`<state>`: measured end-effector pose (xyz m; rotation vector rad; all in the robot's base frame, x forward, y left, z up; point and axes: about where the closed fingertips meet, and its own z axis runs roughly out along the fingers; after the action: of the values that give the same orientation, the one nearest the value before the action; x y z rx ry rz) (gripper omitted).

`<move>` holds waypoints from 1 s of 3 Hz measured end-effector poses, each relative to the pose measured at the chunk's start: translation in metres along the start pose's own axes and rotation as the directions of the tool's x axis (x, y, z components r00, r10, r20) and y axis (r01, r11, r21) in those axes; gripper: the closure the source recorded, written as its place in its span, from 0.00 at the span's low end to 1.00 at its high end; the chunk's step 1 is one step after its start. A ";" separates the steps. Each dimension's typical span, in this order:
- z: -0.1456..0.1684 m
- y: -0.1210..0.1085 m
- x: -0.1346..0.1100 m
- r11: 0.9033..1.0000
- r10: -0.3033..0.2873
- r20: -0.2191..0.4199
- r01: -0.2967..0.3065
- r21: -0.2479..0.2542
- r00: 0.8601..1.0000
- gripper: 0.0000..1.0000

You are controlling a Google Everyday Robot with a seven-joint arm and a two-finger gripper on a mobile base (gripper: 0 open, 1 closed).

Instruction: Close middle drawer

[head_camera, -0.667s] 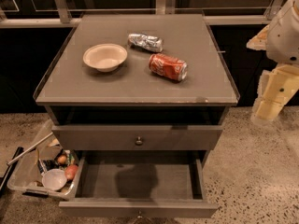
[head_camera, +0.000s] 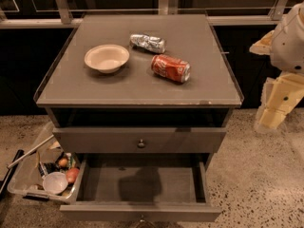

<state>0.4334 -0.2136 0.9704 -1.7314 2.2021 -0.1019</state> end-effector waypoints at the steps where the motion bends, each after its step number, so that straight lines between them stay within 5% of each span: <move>1: 0.021 0.024 -0.001 0.999 -0.031 0.055 0.032 -0.015 0.998 0.00; 2: 0.048 0.050 0.003 0.998 -0.060 0.099 0.063 -0.026 0.993 0.00; 3: 0.074 0.069 0.009 0.996 -0.093 0.132 0.094 -0.005 0.987 0.19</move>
Offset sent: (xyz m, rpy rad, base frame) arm -0.0525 0.0225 -0.1042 0.1201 -0.0057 0.1372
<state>0.3898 -0.1932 0.8807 -1.7934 2.0320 0.0029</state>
